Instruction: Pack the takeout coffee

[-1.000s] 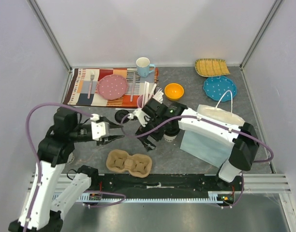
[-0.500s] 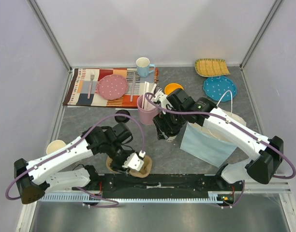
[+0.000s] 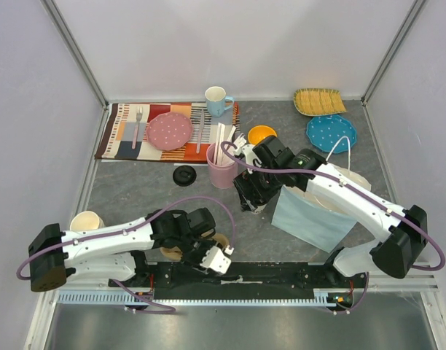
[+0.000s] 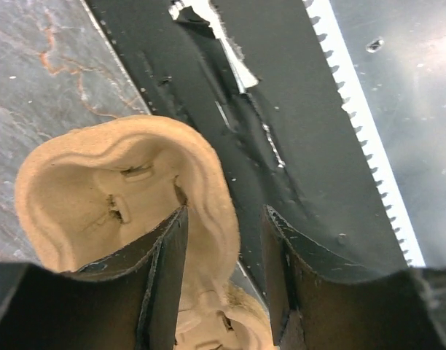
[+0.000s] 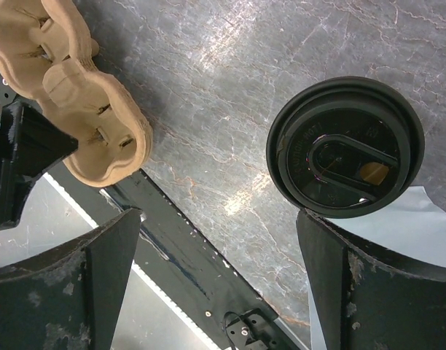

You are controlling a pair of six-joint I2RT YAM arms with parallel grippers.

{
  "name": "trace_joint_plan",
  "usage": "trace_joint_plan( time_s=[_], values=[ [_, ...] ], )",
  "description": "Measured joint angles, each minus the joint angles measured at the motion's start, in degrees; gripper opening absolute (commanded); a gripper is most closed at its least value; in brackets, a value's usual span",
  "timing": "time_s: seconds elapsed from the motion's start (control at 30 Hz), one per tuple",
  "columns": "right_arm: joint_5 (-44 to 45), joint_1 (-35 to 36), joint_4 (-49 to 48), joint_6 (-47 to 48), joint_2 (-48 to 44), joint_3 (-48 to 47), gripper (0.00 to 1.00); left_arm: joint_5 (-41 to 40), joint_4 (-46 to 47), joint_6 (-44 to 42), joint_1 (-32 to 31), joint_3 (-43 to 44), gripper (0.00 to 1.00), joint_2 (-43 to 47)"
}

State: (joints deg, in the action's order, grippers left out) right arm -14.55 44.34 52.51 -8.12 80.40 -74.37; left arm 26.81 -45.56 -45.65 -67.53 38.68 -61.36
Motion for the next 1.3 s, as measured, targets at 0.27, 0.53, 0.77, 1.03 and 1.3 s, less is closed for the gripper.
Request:
trace_joint_plan(
  time_s=[0.27, 0.53, 0.77, 1.03, 1.3],
  values=[
    [-0.2, 0.0, -0.39, 0.42, 0.0, 0.09, 0.95, -1.86, 5.03, 2.36, 0.2, -1.57, 0.02, -0.35],
    [-0.22, -0.33, -1.07, 0.22, 0.0, 0.85, 0.95, -0.15, 8.24, 7.32, 8.26, -1.29, 0.02, -0.74],
    [-1.75, -0.35, -1.66, -1.64, -0.96, 0.85, 0.95, 0.17, 12.26, 17.35, 20.04, -0.85, 0.02, 0.59],
    [-8.24, -0.37, -13.05, -10.75, -6.45, 8.39, 0.87, 2.84, 20.17, 32.54, 29.81, -0.85, 0.02, 5.09],
    [-11.52, -0.11, -25.16, -20.48, -4.9, 13.79, 0.77, 6.78, 25.16, 45.07, 36.98, -0.85, 0.02, 8.63]
  ],
)
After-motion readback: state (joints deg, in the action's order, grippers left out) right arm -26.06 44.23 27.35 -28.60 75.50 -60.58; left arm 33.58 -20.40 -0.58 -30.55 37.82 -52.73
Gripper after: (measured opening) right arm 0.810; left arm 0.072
